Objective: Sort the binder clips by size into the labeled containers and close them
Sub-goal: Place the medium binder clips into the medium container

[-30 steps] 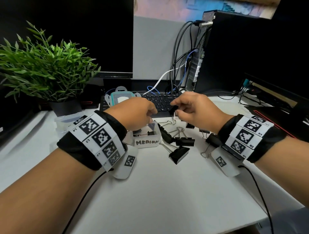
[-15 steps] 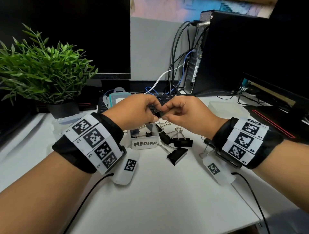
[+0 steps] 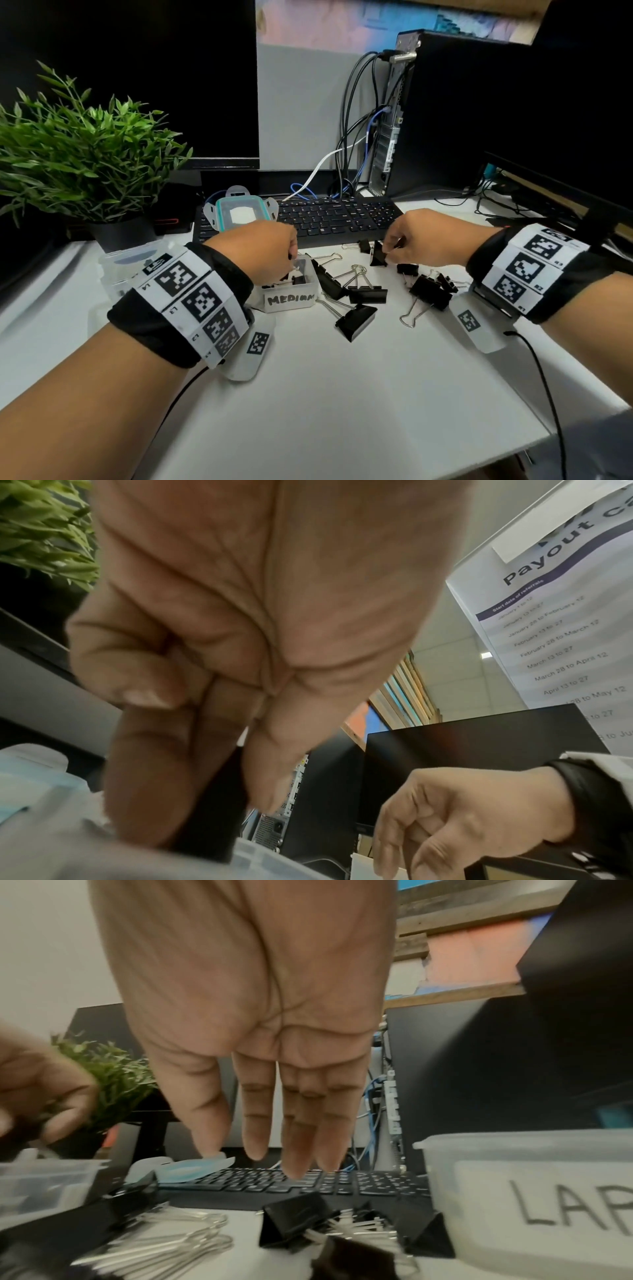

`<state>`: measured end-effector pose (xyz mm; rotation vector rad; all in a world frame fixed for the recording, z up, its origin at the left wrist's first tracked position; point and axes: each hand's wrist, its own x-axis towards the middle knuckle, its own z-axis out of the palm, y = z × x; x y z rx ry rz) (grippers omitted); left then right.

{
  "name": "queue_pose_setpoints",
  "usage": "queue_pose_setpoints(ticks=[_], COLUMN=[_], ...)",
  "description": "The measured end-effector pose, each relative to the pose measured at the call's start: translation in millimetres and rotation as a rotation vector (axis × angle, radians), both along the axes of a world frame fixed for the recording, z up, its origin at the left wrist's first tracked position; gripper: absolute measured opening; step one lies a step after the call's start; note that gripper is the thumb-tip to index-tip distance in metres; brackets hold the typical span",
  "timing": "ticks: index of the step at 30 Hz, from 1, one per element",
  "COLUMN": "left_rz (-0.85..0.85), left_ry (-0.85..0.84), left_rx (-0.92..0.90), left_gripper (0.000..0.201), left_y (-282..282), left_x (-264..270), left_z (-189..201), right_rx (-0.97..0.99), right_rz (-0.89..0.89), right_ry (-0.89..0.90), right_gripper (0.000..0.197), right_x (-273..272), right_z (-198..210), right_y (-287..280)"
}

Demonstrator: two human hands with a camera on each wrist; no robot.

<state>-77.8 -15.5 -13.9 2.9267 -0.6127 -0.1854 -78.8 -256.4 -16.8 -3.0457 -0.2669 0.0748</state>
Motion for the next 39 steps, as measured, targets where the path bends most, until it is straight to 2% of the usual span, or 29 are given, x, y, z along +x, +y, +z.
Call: queue_pose_setpoints(ticks=[4,7,13,18,28,31,35,39], left_rz=[-0.013,-0.019,-0.029,-0.04,-0.063,-0.059,-0.033,0.02], left_ry=[0.034,0.043,0.062,0.084,0.104,0.078,0.029,0.012], left_rx=[0.095,0.095,0.072,0.082,0.147,0.162,0.154,0.168], left_gripper=[0.017,0.022,0.027,0.027,0.03,0.033,0.029,0.029], left_y=[0,-1,-2,-1,3,3,4,6], left_x=[-2,-2,-1,2,0,0,0,0], left_z=[-1,0,-2,-3,-3,-1,1,4], right_rx=[-0.066,-0.079,-0.124,-0.117,-0.148,-0.168,-0.123,0.029], right_rz=[-0.133,-0.235,-0.386,-0.376,-0.344,-0.312,-0.243,-0.132], right_ry=[0.102,0.204,0.288,0.354,0.397,0.358,0.175,0.037], right_gripper=[0.022,0.021,0.019,0.026,0.021,0.021,0.016,0.017], right_x=[1,0,-1,-4,-4,-7,-9,-8], right_z=[4,3,-2,-8,-14,-11,8,23], right_y=[-24,-41,-62,-55,-37,-29,-13,9])
